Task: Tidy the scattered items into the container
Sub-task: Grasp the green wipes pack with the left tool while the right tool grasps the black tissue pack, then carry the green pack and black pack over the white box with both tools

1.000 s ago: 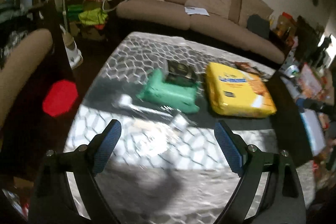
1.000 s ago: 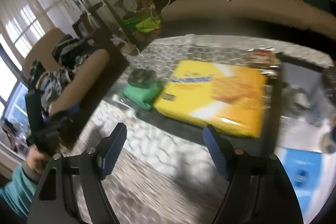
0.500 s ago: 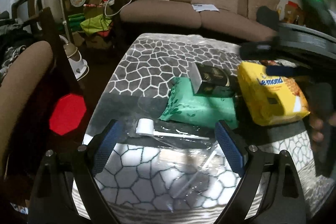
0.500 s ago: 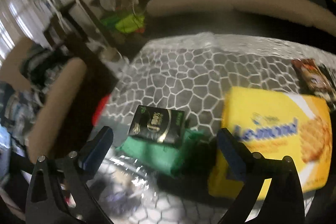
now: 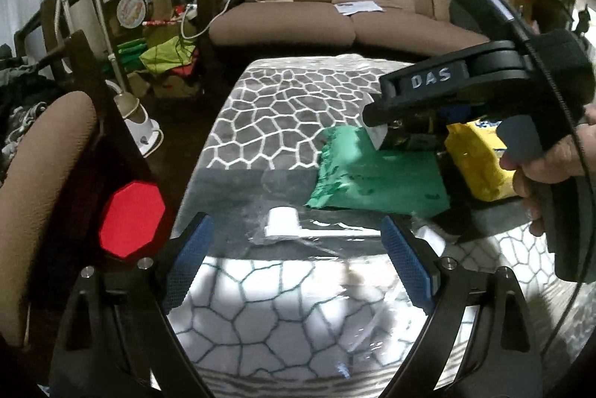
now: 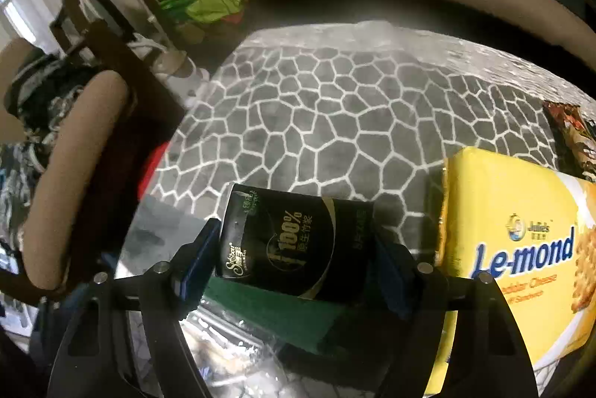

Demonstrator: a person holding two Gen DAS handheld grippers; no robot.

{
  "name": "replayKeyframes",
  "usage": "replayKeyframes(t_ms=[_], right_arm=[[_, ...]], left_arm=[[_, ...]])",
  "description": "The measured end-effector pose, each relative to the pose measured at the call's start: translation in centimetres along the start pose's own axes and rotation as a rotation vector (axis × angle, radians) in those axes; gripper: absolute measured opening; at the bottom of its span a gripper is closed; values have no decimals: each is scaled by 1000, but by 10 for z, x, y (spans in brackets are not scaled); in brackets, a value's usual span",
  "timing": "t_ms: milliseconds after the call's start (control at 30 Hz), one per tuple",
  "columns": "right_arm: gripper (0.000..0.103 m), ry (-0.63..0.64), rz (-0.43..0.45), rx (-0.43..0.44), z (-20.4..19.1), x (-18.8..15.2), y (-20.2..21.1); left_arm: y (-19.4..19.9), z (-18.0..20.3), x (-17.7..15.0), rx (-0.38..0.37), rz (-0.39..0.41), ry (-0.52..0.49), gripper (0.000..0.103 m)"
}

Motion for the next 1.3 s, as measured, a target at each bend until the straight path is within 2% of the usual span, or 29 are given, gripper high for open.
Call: replayKeyframes(t_ms=[100, 200, 300, 400, 533, 600, 767, 933, 1033, 1200, 1300], right_arm=[[78, -27, 39, 87, 3, 3, 30], [78, -34, 85, 163, 14, -4, 74], [78, -2, 110, 177, 28, -16, 109], [78, 4, 107, 190, 49, -33, 135], [78, -7, 105, 205, 72, -54, 158], [78, -3, 108, 220, 79, -63, 168], [78, 17, 110, 252, 84, -79, 176], [79, -5, 91, 279, 87, -88, 166], [79, -7, 85, 286, 89, -91, 160], [78, -17, 71, 277, 95, -99, 150], [78, -16, 77, 272, 96, -101, 152]], left_arm=[[-7, 18, 8, -37, -5, -24, 98], [-18, 38, 18, -91, -16, -25, 100], [-39, 62, 28, -144, -61, -16, 101], [-60, 82, 30, -123, -119, -62, 101], [-81, 93, 32, -24, -139, -139, 103], [-90, 96, 34, -15, -159, -152, 103], [-106, 87, 36, -6, -186, -158, 103], [-121, 92, 26, 45, -197, -293, 103], [-120, 88, 28, 7, -200, -266, 101], [-109, 87, 29, 12, -167, -259, 86], [-99, 86, 30, 8, -138, -230, 84]])
Point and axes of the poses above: each gripper's, at about its wrist camera, not at the fingertips, and y roughly against the way its jaws point, z to its right, x to its top, the point moved 7 cm from there along -y, roughly the way its jaws point, and after that the axes turned 1 degree about -z, right-handed, at the moved point
